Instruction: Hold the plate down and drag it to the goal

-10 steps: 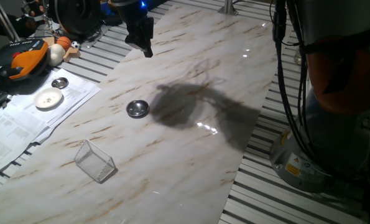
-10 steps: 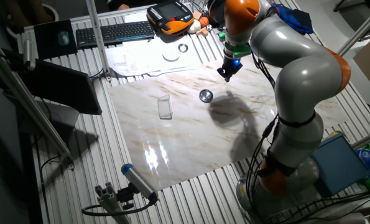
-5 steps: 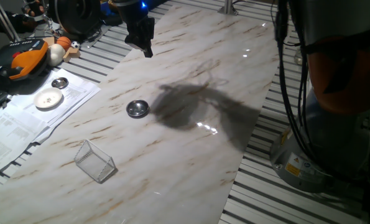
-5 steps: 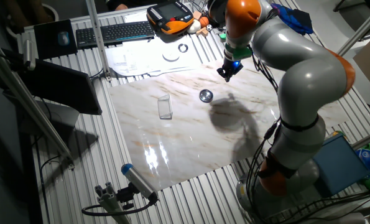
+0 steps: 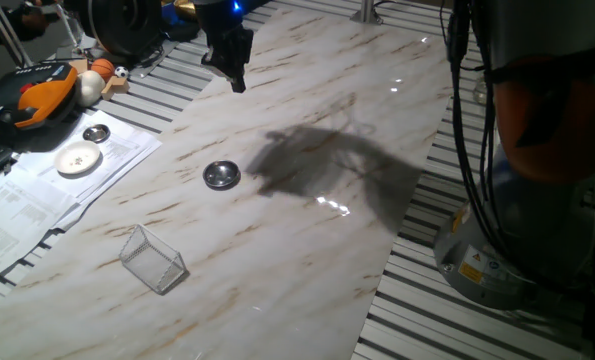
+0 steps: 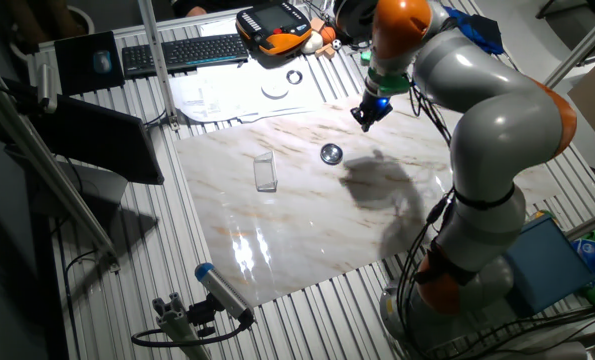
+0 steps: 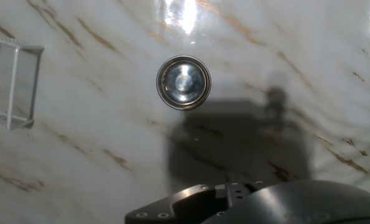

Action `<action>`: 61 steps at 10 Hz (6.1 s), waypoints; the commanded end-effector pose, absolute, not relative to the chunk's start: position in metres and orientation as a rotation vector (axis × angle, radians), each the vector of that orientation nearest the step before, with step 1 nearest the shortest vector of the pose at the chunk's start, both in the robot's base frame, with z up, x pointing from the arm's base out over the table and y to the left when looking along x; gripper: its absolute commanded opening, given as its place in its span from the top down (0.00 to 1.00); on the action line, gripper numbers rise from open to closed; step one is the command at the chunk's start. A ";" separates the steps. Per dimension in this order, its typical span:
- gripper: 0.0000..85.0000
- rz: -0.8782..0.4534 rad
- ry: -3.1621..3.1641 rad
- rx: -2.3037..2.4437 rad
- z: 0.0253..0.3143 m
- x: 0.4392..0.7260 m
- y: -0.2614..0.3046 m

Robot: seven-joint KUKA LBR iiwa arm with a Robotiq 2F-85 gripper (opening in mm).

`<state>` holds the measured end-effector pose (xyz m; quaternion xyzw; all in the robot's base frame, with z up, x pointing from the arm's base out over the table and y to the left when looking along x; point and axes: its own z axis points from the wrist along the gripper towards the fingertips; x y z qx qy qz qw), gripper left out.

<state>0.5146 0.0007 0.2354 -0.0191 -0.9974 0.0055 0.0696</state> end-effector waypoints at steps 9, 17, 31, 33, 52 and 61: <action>1.00 0.104 -2.997 -0.037 0.206 0.535 -0.016; 1.00 -0.013 -3.021 -0.012 0.127 0.560 -0.021; 1.00 -0.151 -2.957 -0.150 0.092 0.554 0.012; 1.00 -0.206 -2.985 -0.193 0.092 0.554 0.012; 1.00 -0.131 -3.063 -0.242 0.029 0.575 0.061; 1.00 -0.195 -3.038 -0.279 0.028 0.574 0.064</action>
